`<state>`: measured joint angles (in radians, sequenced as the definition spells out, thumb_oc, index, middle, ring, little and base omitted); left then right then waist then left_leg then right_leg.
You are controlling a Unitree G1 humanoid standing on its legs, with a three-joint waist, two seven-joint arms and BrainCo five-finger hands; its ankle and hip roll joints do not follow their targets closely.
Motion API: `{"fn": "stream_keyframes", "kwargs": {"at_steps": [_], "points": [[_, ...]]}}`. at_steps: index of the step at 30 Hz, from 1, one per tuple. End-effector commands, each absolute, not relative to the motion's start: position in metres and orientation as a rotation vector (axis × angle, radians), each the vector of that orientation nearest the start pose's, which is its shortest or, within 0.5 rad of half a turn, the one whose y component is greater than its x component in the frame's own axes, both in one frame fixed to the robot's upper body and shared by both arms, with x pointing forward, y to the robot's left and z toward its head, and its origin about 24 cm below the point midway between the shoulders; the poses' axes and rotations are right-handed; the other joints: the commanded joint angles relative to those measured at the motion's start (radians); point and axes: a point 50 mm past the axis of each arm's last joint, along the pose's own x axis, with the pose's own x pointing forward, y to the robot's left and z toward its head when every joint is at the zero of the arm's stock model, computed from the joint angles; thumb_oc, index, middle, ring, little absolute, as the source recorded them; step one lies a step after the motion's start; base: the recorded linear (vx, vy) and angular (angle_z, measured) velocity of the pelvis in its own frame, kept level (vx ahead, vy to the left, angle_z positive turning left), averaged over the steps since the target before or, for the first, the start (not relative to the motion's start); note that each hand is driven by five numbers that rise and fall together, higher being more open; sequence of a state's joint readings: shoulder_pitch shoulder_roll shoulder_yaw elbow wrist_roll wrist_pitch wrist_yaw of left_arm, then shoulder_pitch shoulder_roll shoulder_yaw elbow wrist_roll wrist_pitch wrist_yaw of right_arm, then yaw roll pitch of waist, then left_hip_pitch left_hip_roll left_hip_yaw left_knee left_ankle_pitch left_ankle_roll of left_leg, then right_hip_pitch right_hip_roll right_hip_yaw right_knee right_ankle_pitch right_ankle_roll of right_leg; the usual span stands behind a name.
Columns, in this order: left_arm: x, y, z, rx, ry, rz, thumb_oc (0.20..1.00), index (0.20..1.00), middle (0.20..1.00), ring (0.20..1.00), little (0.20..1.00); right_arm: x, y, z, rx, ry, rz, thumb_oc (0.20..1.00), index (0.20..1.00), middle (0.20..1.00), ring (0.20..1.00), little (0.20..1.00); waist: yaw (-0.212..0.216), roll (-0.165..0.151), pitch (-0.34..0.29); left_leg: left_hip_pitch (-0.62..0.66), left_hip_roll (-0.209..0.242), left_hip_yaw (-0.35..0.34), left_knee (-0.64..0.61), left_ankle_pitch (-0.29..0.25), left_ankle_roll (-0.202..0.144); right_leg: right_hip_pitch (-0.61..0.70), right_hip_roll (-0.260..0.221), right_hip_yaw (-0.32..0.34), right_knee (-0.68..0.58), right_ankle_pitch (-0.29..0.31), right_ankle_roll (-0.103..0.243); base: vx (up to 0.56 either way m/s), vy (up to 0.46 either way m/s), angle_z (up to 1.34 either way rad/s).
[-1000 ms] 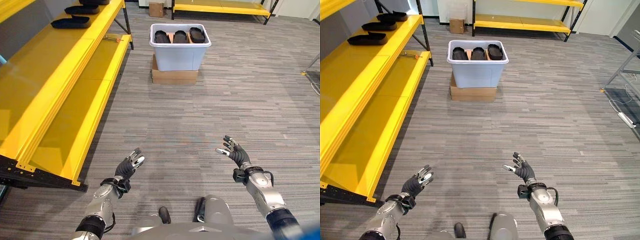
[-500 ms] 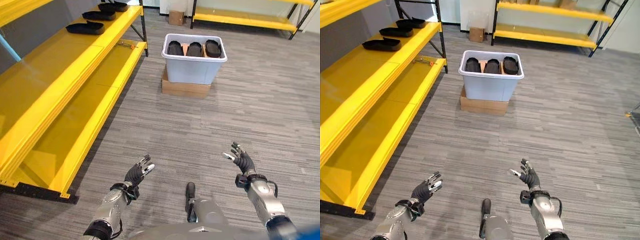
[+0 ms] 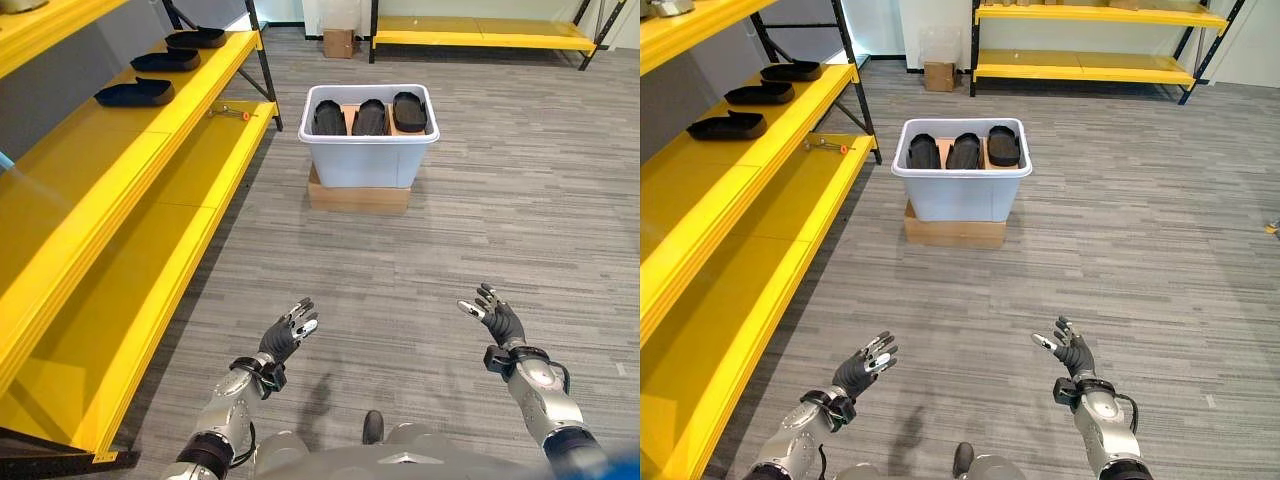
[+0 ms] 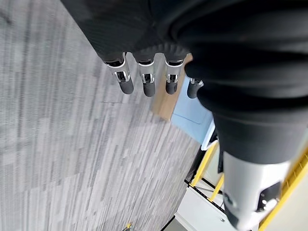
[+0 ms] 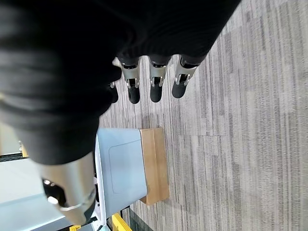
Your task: Move parts from the plastic box to the shelf.
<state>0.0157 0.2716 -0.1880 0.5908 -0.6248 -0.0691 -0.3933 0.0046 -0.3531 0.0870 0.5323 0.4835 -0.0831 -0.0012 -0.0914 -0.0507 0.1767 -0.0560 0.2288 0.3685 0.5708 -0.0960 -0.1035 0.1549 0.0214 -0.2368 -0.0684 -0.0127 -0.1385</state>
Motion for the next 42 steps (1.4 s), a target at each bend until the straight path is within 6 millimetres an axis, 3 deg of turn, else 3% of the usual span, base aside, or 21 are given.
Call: {"fn": "stream_keyframes", "kwargs": {"at_steps": [1, 2, 3, 6, 7, 8, 12, 15, 17, 19, 20, 24, 25, 26, 29, 31, 32, 34, 35, 37, 42], "points": [[0.218, 0.182, -0.056, -0.399, 0.375, -0.304, 1.000, 1.000, 1.000, 1.000, 1.000, 0.224, -0.249, -0.041, 0.071, 0.368, -0.134, 1.000, 1.000, 1.000, 1.000, 1.000, 0.008, -0.005, 0.009, 0.077, -0.060, 0.046, -0.155, 0.131, 0.024, -0.025, -0.047, -0.036, 0.043, 0.028, 0.146, 0.21, 0.164, -0.17], [0.217, 0.181, -0.057, -0.423, 0.397, -0.322, 1.000, 1.000, 1.000, 1.000, 1.000, 0.225, -0.243, -0.043, 0.078, 0.390, -0.107, 1.000, 1.000, 1.000, 1.000, 1.000, 0.013, 0.003, 0.008, 0.050, -0.089, 0.050, -0.357, 0.158, 0.024, -0.003, -0.049, -0.017, 0.024, 0.032, 0.162, 0.36, 0.250, -0.11], [0.215, 0.180, -0.058, -0.435, 0.400, -0.346, 1.000, 1.000, 1.000, 1.000, 1.000, 0.224, -0.239, -0.045, 0.084, 0.409, -0.092, 1.000, 1.000, 1.000, 1.000, 1.000, 0.027, 0.008, 0.012, 0.023, -0.104, 0.016, -0.464, 0.209, 0.016, 0.014, -0.046, 0.007, 0.014, 0.034, 0.168, 0.42, 0.273, -0.12], [0.212, 0.180, -0.059, -0.438, 0.401, -0.352, 1.000, 1.000, 1.000, 1.000, 1.000, 0.224, -0.237, -0.046, 0.085, 0.424, -0.079, 1.000, 1.000, 1.000, 1.000, 1.000, 0.039, 0.013, 0.019, -0.002, -0.093, -0.012, -0.553, 0.271, -0.002, 0.032, -0.041, 0.022, 0.008, 0.030, 0.169, 0.26, 0.130, -0.14], [0.208, 0.181, -0.061, -0.442, 0.406, -0.341, 1.000, 1.000, 1.000, 1.000, 1.000, 0.222, -0.234, -0.048, 0.110, 0.440, -0.051, 1.000, 1.000, 1.000, 1.000, 1.000, 0.050, 0.016, 0.031, -0.039, -0.064, -0.026, -0.624, 0.326, -0.021, 0.050, -0.045, 0.031, 0.009, 0.024, 0.170, 0.47, 0.302, -0.26], [0.207, 0.181, -0.063, -0.444, 0.405, -0.331, 1.000, 1.000, 1.000, 1.000, 1.000, 0.221, -0.228, -0.050, 0.101, 0.455, 0.023, 1.000, 1.000, 1.000, 1.000, 1.000, 0.053, 0.017, 0.044, -0.071, -0.048, -0.030, -0.636, 0.338, -0.029, 0.056, -0.054, 0.031, 0.028, 0.008, 0.174, 0.50, 0.347, -0.35], [0.206, 0.184, -0.064, -0.416, 0.401, -0.304, 1.000, 1.000, 1.000, 1.000, 1.000, 0.224, -0.212, -0.049, 0.097, 0.436, 0.127, 1.000, 1.000, 1.000, 1.000, 1.000, 0.069, 0.017, 0.049, -0.084, -0.047, -0.041, -0.593, 0.314, -0.015, 0.059, -0.079, 0.032, 0.076, -0.035, 0.181, 0.30, 0.237, -0.64], [0.207, 0.187, -0.067, -0.372, 0.424, -0.295, 1.000, 1.000, 1.000, 1.000, 1.000, 0.227, -0.197, -0.047, 0.117, 0.418, 0.177, 1.000, 1.000, 1.000, 1.000, 1.000, 0.077, 0.008, 0.039, -0.075, -0.066, -0.003, -0.541, 0.269, 0.017, 0.085, -0.095, 0.003, 0.105, -0.076, 0.185, 0.32, 0.236, -0.40], [0.210, 0.189, -0.067, -0.305, 0.430, -0.301, 1.000, 1.000, 1.000, 1.000, 1.000, 0.230, -0.184, -0.044, 0.125, 0.398, 0.199, 1.000, 1.000, 1.000, 1.000, 1.000, 0.092, -0.005, 0.023, -0.058, -0.106, -0.003, -0.526, 0.221, 0.056, 0.104, -0.097, 0.001, 0.154, -0.120, 0.195, 0.32, 0.271, -0.24], [0.214, 0.190, -0.065, -0.262, 0.427, -0.300, 1.000, 1.000, 1.000, 1.000, 1.000, 0.235, -0.175, -0.041, 0.122, 0.383, 0.212, 1.000, 1.000, 1.000, 1.000, 1.000, 0.095, -0.017, 0.011, -0.019, -0.149, -0.007, -0.551, 0.196, 0.088, 0.085, -0.106, 0.002, 0.233, -0.103, 0.222, 0.32, 0.336, 0.15], [0.217, 0.192, -0.063, -0.230, 0.418, -0.310, 1.000, 1.000, 1.000, 1.000, 1.000, 0.237, -0.170, -0.039, 0.120, 0.374, 0.215, 1.000, 1.000, 1.000, 1.000, 1.000, 0.095, -0.025, 0.000, 0.018, -0.186, -0.003, -0.584, 0.178, 0.119, 0.032, -0.135, -0.003, 0.365, -0.026, 0.271, 0.22, 0.295, 0.30], [0.217, 0.194, -0.061, -0.195, 0.423, -0.312, 1.000, 1.000, 1.000, 1.000, 1.000, 0.240, -0.167, -0.037, 0.145, 0.370, 0.196, 1.000, 1.000, 1.000, 1.000, 1.000, 0.099, -0.021, -0.009, 0.057, -0.208, 0.006, -0.619, 0.153, 0.152, -0.040, -0.173, -0.018, 0.583, 0.052, 0.318, 0.15, 0.213, 0.22], [0.216, 0.198, -0.060, -0.175, 0.419, -0.297, 1.000, 1.000, 1.000, 1.000, 1.000, 0.240, -0.168, -0.038, 0.147, 0.371, 0.178, 1.000, 1.000, 1.000, 1.000, 1.000, 0.096, -0.011, -0.006, 0.099, -0.214, 0.009, -0.645, 0.133, 0.167, -0.128, -0.185, -0.018, 0.700, 0.094, 0.333, 0.18, 0.194, 0.02], [0.216, 0.199, -0.060, -0.180, 0.416, -0.290, 1.000, 1.000, 1.000, 1.000, 1.000, 0.240, -0.169, -0.038, 0.146, 0.373, 0.172, 1.000, 1.000, 1.000, 1.000, 1.000, 0.092, -0.007, -0.003, 0.110, -0.212, 0.006, -0.647, 0.127, 0.168, -0.154, -0.182, -0.017, 0.708, 0.090, 0.331, 0.16, 0.153, -0.15], [0.217, 0.203, -0.057, -0.203, 0.407, -0.257, 1.000, 1.000, 1.000, 1.000, 1.000, 0.239, -0.178, -0.038, 0.142, 0.378, 0.130, 1.000, 1.000, 1.000, 1.000, 1.000, 0.078, 0.004, 0.011, 0.151, -0.196, -0.023, -0.653, 0.124, 0.145, -0.189, -0.151, -0.038, 0.558, 0.042, 0.300, 0.16, -0.028, -0.07], [0.219, 0.205, -0.055, -0.201, 0.404, -0.232, 1.000, 1.000, 1.000, 1.000, 1.000, 0.238, -0.185, -0.038, 0.144, 0.370, 0.101, 1.000, 1.000, 1.000, 1.000, 1.000, 0.079, 0.000, 0.020, 0.162, -0.185, -0.055, -0.658, 0.131, 0.132, -0.205, -0.155, -0.057, 0.331, 0.107, 0.283, 0.12, -0.139, 0.03], [0.219, 0.205, -0.055, -0.201, 0.405, -0.231, 1.000, 1.000, 1.000, 1.000, 1.000, 0.238, -0.186, -0.038, 0.145, 0.369, 0.097, 1.000, 1.000, 1.000, 1.000, 1.000, 0.078, 0.000, 0.021, 0.165, -0.185, -0.057, -0.658, 0.129, 0.131, -0.204, -0.156, -0.057, 0.317, 0.112, 0.283, 0.18, -0.121, -0.10], [0.218, 0.203, -0.057, -0.206, 0.410, -0.225, 1.000, 1.000, 1.000, 1.000, 1.000, 0.236, -0.189, -0.038, 0.144, 0.362, 0.074, 1.000, 1.000, 1.000, 1.000, 1.000, 0.065, -0.013, 0.022, 0.184, -0.193, -0.068, -0.658, 0.110, 0.125, -0.224, -0.182, -0.039, 0.185, 0.181, 0.297, 0.18, -0.105, -0.19], [0.216, 0.201, -0.059, -0.208, 0.416, -0.229, 1.000, 1.000, 1.000, 1.000, 1.000, 0.235, -0.192, -0.039, 0.140, 0.359, 0.050, 1.000, 1.000, 1.000, 1.000, 1.000, 0.056, -0.022, 0.022, 0.198, -0.201, -0.076, -0.658, 0.090, 0.125, -0.252, -0.211, -0.016, 0.129, 0.246, 0.313, 0.19, -0.106, -0.12], [0.212, 0.199, -0.063, -0.198, 0.435, -0.240, 1.000, 1.000, 1.000, 1.000, 1.000, 0.233, -0.196, -0.040, 0.139, 0.359, 0.010, 1.000, 1.000, 1.000, 1.000, 1.000, 0.046, -0.026, 0.026, 0.221, -0.203, -0.085, -0.658, 0.064, 0.126, -0.286, -0.247, 0.004, 0.062, 0.299, 0.335, 0.20, -0.115, 0.03], [0.198, 0.196, -0.073, -0.185, 0.491, -0.267, 1.000, 1.000, 1.000, 1.000, 1.000, 0.228, -0.207, -0.044, 0.129, 0.356, -0.112, 1.000, 1.000, 1.000, 1.000, 1.000, 0.036, -0.024, 0.042, 0.277, -0.191, -0.079, -0.656, 0.030, 0.132, -0.308, -0.301, 0.006, 0.027, 0.354, 0.364, 0.28, -0.195, 0.10]]}}
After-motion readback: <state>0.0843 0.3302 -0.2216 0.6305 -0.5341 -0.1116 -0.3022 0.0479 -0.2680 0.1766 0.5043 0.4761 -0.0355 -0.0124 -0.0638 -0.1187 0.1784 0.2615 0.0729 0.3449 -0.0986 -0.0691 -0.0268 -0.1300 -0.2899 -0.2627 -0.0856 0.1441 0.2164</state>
